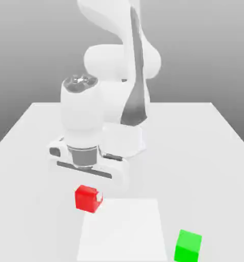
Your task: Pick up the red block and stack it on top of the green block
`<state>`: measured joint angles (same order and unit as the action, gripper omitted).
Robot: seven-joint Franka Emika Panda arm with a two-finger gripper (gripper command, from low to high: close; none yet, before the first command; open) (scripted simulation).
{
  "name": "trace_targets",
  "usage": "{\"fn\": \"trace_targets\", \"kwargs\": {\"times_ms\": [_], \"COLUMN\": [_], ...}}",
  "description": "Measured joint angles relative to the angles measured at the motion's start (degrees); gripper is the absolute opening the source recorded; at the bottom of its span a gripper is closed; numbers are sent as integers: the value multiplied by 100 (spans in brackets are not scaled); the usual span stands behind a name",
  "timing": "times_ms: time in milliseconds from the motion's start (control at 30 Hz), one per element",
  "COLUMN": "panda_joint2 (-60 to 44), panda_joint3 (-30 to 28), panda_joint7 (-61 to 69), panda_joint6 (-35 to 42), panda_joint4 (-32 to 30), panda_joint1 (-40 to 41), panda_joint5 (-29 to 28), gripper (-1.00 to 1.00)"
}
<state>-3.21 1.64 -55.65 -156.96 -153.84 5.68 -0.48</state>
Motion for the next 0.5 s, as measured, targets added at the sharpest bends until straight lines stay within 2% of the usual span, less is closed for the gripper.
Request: {"fn": "trace_targets", "kwargs": {"times_ms": [233,367,400,500], "panda_joint2": [-556,-1264,-1449,-1449], "panda_joint3": [779,743,698,698], "panda_joint7": [-454,-689,-738,-738], "panda_joint6": [862,376,210,210], "panda_joint4": [1409,1626,1642,1642], "panda_joint1": [-1092,-1332,-1374,-1374], "panda_joint5": [-225,-497,-565,-565], "gripper": [-100,-100,100,100]}}
